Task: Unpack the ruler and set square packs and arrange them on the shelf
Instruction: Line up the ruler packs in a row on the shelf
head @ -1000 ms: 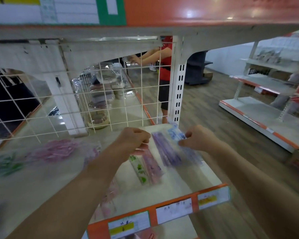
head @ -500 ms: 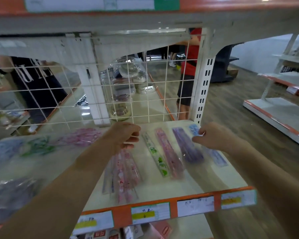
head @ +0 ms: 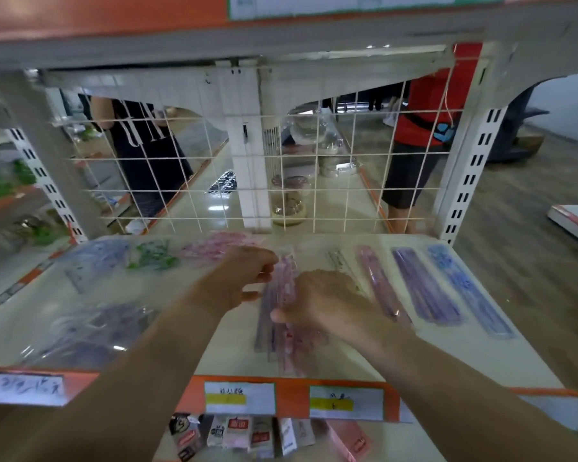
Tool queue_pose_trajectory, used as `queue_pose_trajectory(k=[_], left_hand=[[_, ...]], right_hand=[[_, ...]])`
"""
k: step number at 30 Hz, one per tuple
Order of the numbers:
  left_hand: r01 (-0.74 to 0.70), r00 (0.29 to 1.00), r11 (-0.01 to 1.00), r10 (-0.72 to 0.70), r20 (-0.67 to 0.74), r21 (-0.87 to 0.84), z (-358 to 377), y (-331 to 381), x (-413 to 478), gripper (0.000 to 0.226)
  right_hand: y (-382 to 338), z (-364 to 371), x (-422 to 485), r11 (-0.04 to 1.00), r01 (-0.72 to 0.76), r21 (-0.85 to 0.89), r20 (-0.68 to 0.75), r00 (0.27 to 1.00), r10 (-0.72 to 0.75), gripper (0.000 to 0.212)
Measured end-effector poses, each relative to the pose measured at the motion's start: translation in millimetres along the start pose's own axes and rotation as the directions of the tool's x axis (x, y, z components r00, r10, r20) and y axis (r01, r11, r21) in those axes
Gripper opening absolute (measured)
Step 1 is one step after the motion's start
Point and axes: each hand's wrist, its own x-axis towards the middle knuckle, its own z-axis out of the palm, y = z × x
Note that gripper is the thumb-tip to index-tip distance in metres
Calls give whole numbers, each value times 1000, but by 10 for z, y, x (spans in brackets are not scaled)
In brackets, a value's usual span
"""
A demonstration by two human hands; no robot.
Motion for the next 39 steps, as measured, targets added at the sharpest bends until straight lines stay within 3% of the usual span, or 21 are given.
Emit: queue_pose_trajectory(k=[9, 13, 17, 23, 26, 31, 35, 39], left_hand=[[48, 998, 987, -54, -37, -156, 64, -87, 36, 22], [11, 1000, 985, -12, -5, -171, 121, -150, 51, 25], [-34, 999, 999, 34, 4, -20, 224, -164, 13, 17], [-82, 996, 995, 83, -27, 55, 356, -137, 66, 18], [-93, 995, 990, 89, -34, -106, 443, -147, 116, 13], [1, 996, 858, 46, 78, -514, 567, -222, 108, 20], [16, 967, 826, 131, 220, -563, 553, -305, 39, 30], [-22, 970, 818, 158, 187, -575, 565, -309, -1, 16]], right_hand=[[244, 57, 108, 948, -72, 309, -5, 997, 78, 33], [330, 119, 108, 840, -77, 537, -27, 994, 109, 29], [396, 195, 27, 744, -22, 668, -141, 978, 155, 9], [420, 262, -93, 645, 108, 757, -267, 951, 155, 13], [413, 280, -134, 592, 157, 791, -320, 930, 181, 22], [435, 249, -155, 316, 171, 933, -279, 900, 335, 18], [446, 257, -174, 251, 225, 942, -301, 895, 328, 14], [452, 277, -131, 292, 186, 938, -295, 870, 395, 15]])
